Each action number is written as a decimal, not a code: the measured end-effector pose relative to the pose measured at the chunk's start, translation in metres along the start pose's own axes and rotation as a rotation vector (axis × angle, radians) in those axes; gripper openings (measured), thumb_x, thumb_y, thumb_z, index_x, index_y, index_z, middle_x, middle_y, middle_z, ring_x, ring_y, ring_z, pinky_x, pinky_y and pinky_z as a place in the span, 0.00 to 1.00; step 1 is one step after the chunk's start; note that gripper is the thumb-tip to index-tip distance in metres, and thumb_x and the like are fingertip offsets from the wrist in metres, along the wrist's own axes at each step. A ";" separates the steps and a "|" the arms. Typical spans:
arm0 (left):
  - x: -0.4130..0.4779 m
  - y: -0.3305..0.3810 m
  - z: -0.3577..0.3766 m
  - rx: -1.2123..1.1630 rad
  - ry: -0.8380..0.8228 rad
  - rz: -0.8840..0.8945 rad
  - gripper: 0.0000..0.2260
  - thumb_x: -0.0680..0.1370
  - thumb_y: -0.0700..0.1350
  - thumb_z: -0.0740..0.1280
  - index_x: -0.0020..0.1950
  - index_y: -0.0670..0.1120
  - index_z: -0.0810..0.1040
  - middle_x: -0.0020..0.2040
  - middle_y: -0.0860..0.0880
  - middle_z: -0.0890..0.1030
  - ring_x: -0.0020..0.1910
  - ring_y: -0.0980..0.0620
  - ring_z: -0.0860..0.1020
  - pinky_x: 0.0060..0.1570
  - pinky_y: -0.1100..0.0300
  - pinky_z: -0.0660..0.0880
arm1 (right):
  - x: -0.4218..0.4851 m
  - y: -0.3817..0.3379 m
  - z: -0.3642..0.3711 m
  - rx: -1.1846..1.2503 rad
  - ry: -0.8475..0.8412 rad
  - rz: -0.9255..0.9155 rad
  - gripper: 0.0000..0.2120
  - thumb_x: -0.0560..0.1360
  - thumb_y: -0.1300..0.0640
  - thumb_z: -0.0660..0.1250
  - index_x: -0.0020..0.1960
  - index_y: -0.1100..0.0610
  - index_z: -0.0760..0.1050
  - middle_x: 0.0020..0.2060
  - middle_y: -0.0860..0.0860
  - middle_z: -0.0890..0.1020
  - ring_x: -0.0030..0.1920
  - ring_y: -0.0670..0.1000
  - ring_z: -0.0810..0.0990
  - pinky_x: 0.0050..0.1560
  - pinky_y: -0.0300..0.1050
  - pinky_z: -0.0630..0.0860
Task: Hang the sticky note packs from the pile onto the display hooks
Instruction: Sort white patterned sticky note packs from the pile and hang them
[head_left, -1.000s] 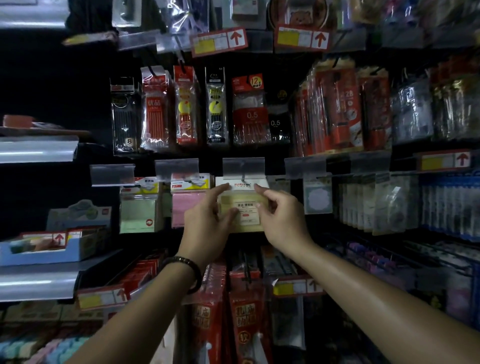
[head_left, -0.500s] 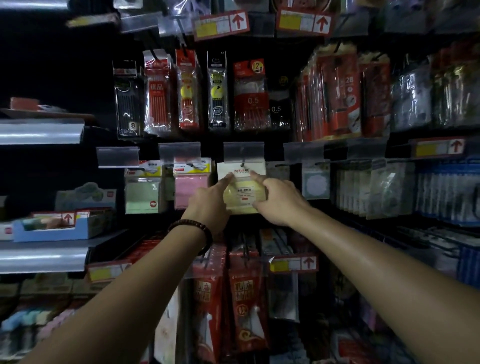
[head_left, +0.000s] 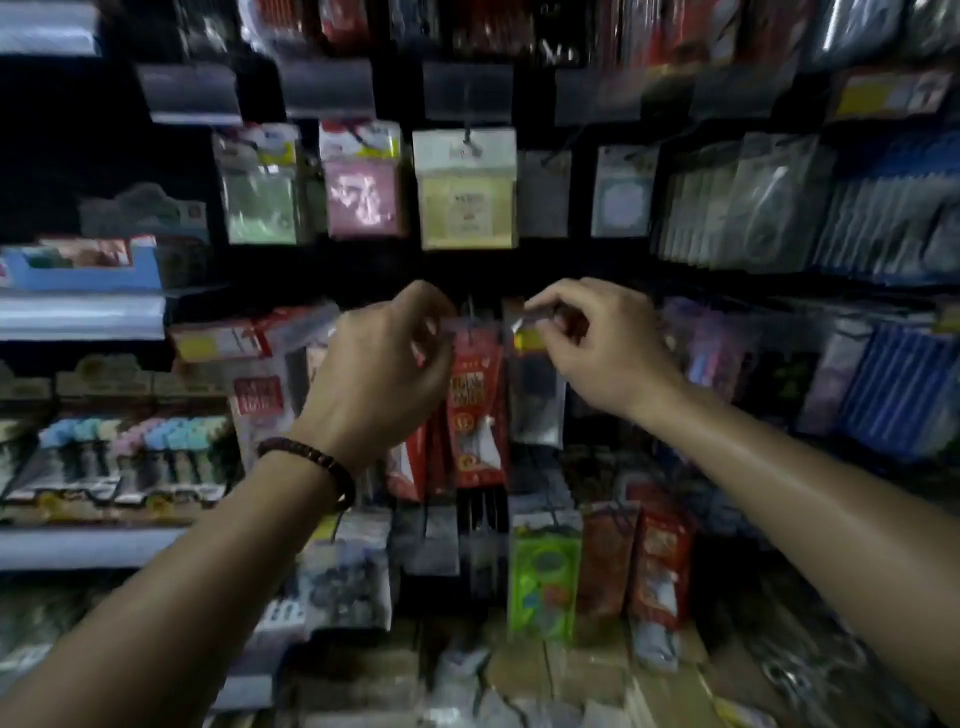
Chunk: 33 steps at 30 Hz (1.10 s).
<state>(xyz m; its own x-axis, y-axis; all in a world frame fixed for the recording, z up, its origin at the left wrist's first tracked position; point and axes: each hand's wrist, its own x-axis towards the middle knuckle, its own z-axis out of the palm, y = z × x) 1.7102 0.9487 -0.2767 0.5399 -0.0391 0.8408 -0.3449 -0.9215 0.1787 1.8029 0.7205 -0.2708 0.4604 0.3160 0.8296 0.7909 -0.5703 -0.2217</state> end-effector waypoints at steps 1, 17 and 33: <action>-0.022 0.001 0.006 -0.010 -0.023 0.012 0.09 0.82 0.47 0.70 0.62 0.51 0.79 0.44 0.54 0.84 0.38 0.54 0.81 0.38 0.57 0.76 | -0.022 0.001 0.004 0.005 -0.010 -0.009 0.07 0.81 0.55 0.69 0.56 0.49 0.85 0.43 0.46 0.82 0.43 0.44 0.78 0.43 0.37 0.72; -0.356 -0.088 0.209 -0.157 -0.795 -0.541 0.04 0.81 0.50 0.72 0.52 0.60 0.80 0.39 0.62 0.82 0.39 0.61 0.80 0.40 0.59 0.75 | -0.388 0.123 0.192 0.161 -0.649 0.673 0.04 0.81 0.54 0.69 0.51 0.49 0.83 0.40 0.44 0.85 0.39 0.45 0.83 0.40 0.51 0.82; -0.451 -0.068 0.327 -0.252 -1.149 -0.759 0.03 0.81 0.52 0.69 0.52 0.62 0.79 0.45 0.63 0.82 0.43 0.62 0.81 0.47 0.59 0.81 | -0.554 0.240 0.333 -0.293 -1.159 1.212 0.55 0.74 0.31 0.74 0.86 0.53 0.47 0.84 0.64 0.47 0.84 0.66 0.50 0.81 0.58 0.59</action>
<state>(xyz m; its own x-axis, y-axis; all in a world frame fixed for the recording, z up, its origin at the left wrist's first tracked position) 1.7414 0.9023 -0.8350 0.9316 0.0281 -0.3625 0.2507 -0.7719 0.5843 1.8712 0.6610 -0.9543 0.8340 -0.1022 -0.5421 -0.2428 -0.9505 -0.1942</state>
